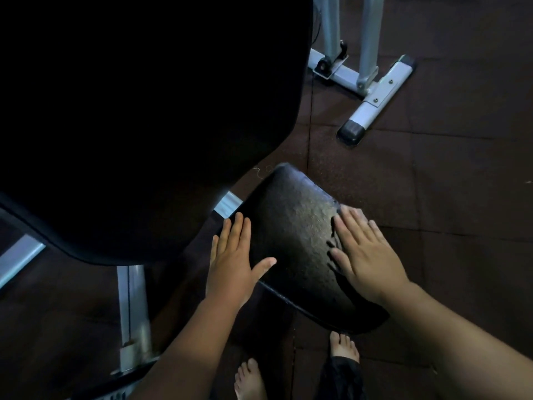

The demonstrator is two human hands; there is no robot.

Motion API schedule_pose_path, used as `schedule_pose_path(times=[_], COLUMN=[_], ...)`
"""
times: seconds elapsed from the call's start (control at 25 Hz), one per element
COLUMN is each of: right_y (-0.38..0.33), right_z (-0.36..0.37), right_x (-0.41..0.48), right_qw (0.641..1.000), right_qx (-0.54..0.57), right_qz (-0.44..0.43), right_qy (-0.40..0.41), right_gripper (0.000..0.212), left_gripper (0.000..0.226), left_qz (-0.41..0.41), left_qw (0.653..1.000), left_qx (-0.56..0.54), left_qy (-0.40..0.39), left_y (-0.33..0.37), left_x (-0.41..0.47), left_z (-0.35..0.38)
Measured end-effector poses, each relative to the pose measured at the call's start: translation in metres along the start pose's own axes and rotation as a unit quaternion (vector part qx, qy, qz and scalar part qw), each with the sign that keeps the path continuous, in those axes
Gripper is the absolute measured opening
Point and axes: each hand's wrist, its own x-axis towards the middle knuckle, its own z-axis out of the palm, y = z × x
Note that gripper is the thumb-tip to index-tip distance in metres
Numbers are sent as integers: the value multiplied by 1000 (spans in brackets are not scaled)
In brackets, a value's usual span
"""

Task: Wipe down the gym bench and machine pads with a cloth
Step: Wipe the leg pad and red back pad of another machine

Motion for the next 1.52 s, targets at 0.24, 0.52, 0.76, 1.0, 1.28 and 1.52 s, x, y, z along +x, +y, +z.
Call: schedule_pose_path(times=[0.24,0.52,0.76,1.0,1.28,1.52], right_y=[-107,-13,-120,-52,-143,-84], right_z=[20,16,24,7,19,1], right_x=[-29,-47,-25,9,11,59], right_qw=[999,995,998,1000,989,997], right_qx=[28,19,1,9,-24,-18], right_qz=[-25,99,-56,21,-142,-68], right_qy=[0,27,0,-10,-23,-24], right_gripper=[70,77,71,75,72,75], left_gripper=[102,101,102,95,79,82], left_qz=[4,3,10,15,-82,-118], left_qw=[1000,1000,1000,999,953,923], left_qx=[7,-9,-3,-27,-289,-359], left_qy=[-5,3,2,-10,29,77], left_y=[-3,-1,-6,-8,-7,0], left_x=[-2,-1,-1,-1,0,-5], left_z=[0,1,-3,-7,1,3])
